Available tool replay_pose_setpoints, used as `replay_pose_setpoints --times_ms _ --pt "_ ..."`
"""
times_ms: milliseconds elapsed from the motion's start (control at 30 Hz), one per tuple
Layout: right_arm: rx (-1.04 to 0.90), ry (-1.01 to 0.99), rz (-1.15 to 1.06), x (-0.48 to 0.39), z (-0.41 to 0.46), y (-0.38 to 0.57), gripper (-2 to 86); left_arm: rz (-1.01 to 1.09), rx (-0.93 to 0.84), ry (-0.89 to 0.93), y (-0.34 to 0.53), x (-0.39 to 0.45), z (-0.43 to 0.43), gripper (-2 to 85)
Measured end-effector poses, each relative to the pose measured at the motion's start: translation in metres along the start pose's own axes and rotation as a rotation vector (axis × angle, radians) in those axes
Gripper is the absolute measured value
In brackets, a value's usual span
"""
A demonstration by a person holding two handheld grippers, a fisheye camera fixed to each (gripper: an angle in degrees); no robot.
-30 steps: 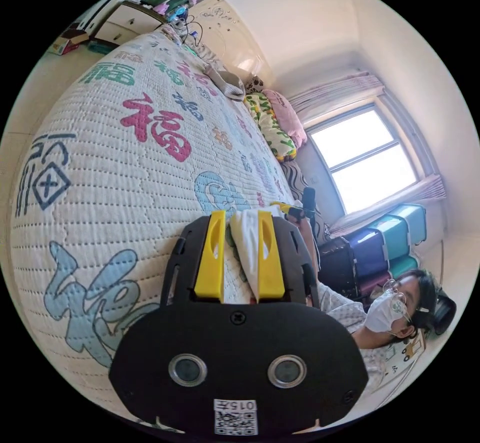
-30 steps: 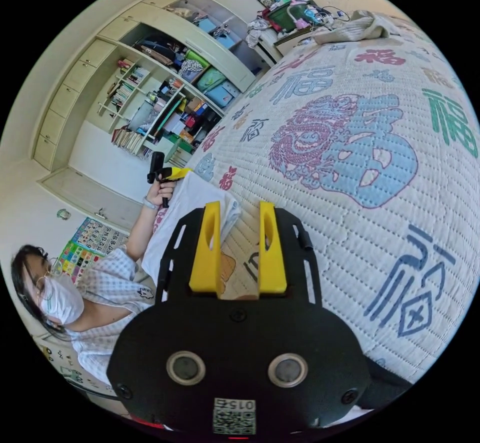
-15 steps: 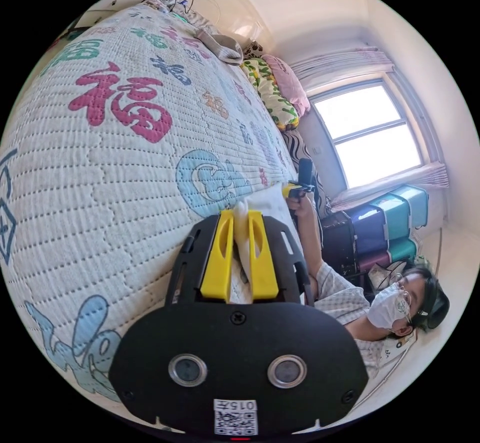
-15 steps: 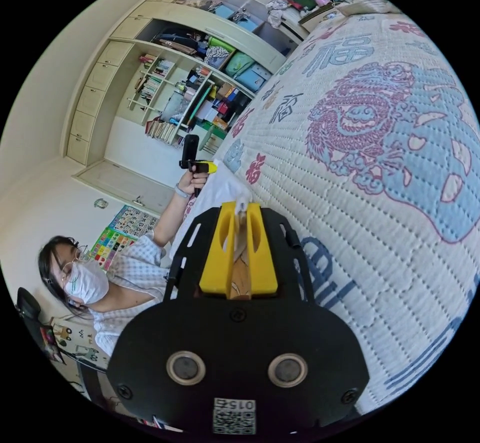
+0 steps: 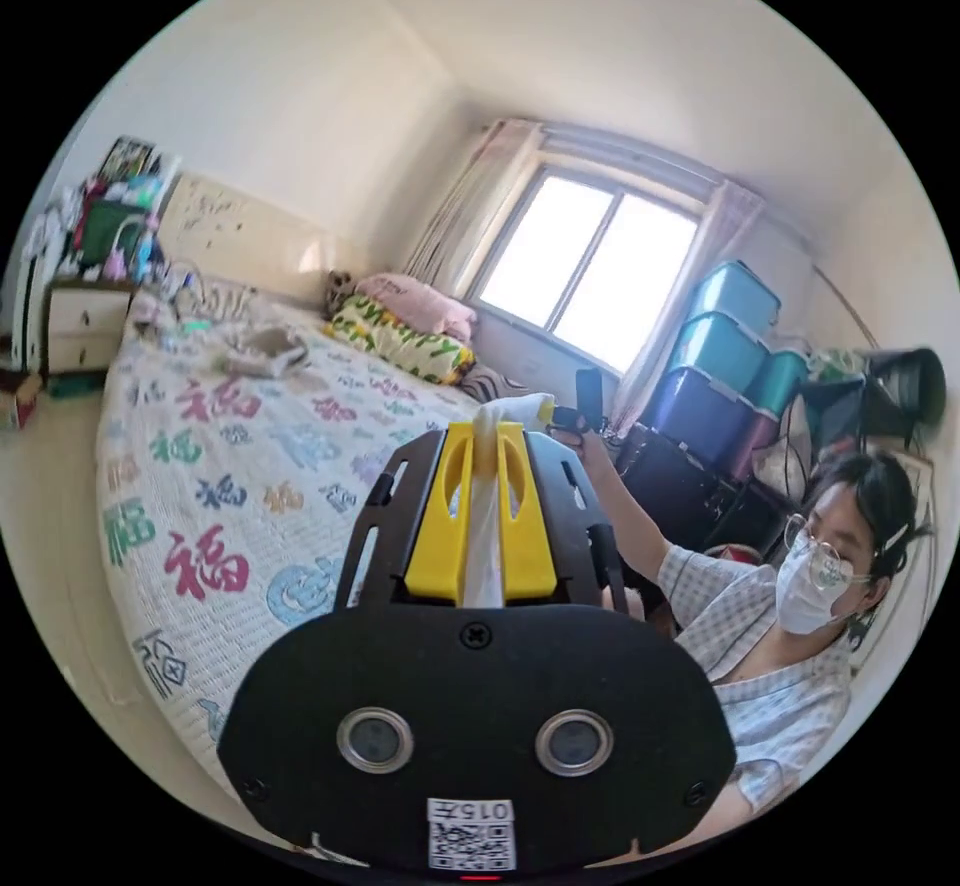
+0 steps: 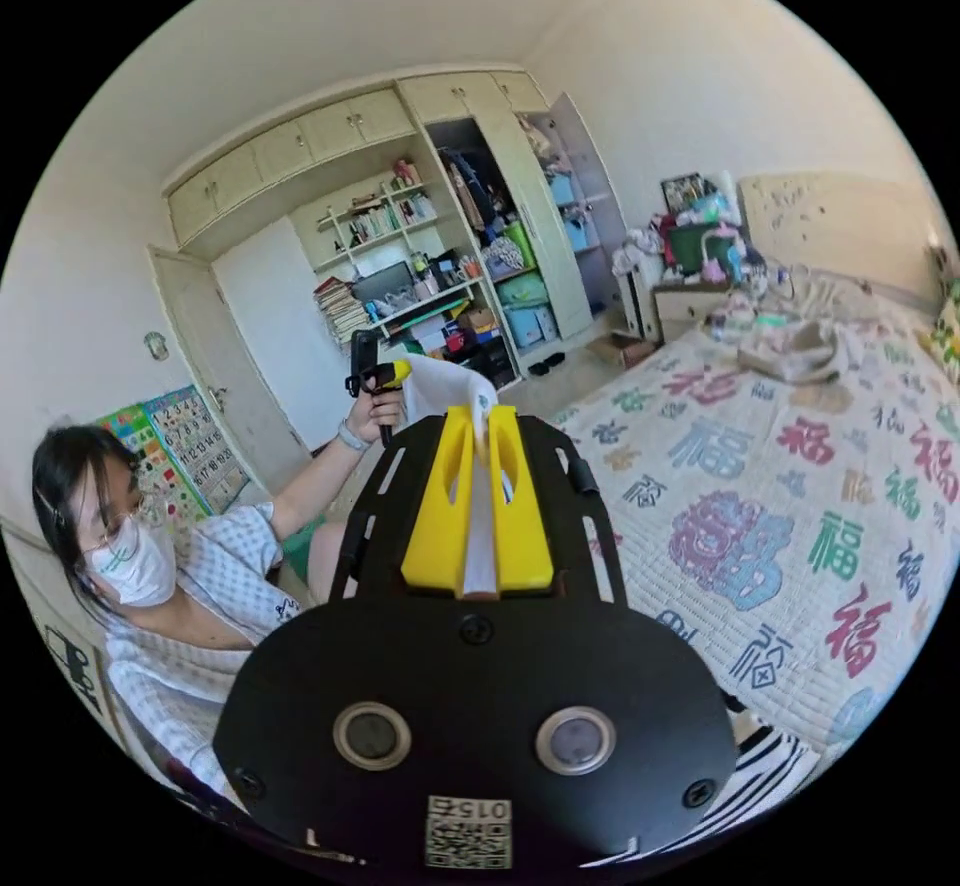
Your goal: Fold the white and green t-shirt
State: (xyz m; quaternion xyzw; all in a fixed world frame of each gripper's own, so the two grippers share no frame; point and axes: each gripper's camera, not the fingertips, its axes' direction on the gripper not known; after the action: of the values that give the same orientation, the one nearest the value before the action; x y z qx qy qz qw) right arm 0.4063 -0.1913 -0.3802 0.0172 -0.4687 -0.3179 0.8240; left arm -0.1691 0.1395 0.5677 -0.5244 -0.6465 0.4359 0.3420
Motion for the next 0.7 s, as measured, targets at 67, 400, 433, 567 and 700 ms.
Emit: replay_pose_setpoints --times_ms 67,400,433,567,700 --pt "0.017 0.022 -0.100 -0.043 -0.010 0.014 1.2 0.113 0.004 -0.006 0.002 0.046 -0.018 0.9" --pt "-0.358 -0.004 -0.108 -0.159 0.046 0.213 1.1 0.276 -0.306 0.014 0.186 0.175 -0.028 1.0" --pt "-0.390 -0.002 -0.107 -0.162 0.052 0.222 1.1 0.275 -0.343 0.018 0.200 0.179 -0.024 1.1" --pt "-0.460 -0.043 -0.071 -0.167 0.073 0.248 1.1 0.249 -0.405 0.032 0.258 0.187 -0.019 1.3" --pt "-0.446 -0.072 0.007 -0.142 0.074 0.225 1.1 0.149 -0.388 0.092 0.248 0.163 -0.016 1.4"
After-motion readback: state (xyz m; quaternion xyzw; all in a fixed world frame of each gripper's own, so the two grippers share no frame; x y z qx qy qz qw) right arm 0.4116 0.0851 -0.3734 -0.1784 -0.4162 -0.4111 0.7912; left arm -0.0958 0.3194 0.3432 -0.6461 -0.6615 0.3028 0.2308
